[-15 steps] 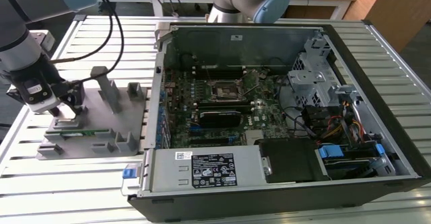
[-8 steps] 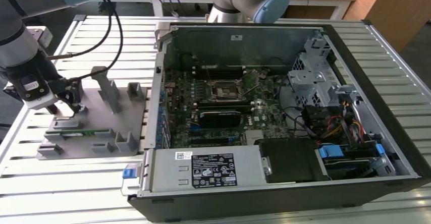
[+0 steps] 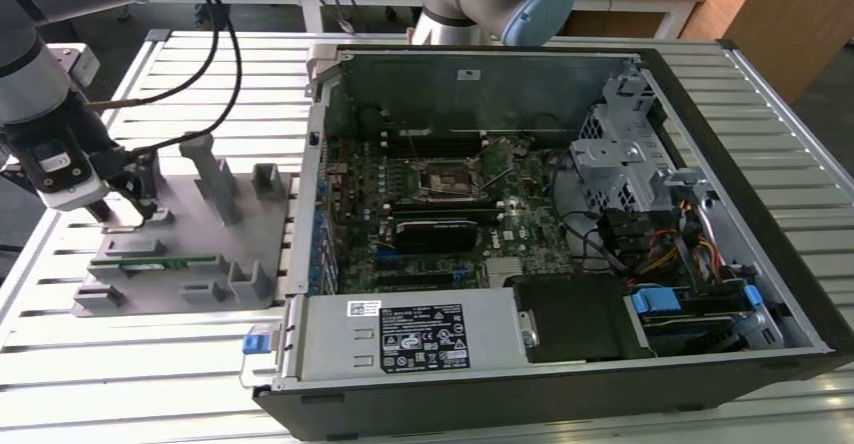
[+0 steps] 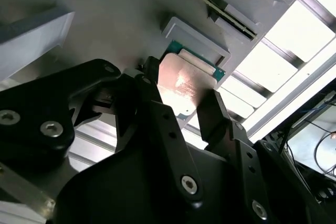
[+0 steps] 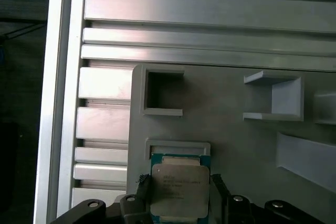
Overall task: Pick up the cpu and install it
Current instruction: 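Pick up the cpu and move it towards the insertion slot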
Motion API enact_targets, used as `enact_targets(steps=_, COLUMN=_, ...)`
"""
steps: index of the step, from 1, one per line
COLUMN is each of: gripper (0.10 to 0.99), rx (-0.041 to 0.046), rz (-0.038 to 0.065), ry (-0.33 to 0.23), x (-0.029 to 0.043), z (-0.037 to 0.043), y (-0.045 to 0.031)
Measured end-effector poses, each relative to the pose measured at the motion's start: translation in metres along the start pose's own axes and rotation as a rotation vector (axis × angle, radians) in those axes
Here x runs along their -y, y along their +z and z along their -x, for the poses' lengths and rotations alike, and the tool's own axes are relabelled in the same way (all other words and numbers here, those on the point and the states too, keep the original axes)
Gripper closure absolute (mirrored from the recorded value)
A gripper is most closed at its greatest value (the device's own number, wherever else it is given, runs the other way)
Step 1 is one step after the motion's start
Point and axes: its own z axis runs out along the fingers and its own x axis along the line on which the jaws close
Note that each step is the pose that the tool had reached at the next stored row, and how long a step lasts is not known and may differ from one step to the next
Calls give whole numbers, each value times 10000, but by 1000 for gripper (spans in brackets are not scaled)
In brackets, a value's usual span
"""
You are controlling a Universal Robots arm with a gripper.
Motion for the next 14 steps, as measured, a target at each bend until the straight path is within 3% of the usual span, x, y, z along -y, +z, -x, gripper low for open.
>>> enact_targets(steps=5, gripper=549, rx=0, rz=8, ry=0, x=-4, z=0, y=-100)
enact_targets(steps=14, gripper=549, rx=1, rz=42, ry=0, x=-8, z=1, y=-197)
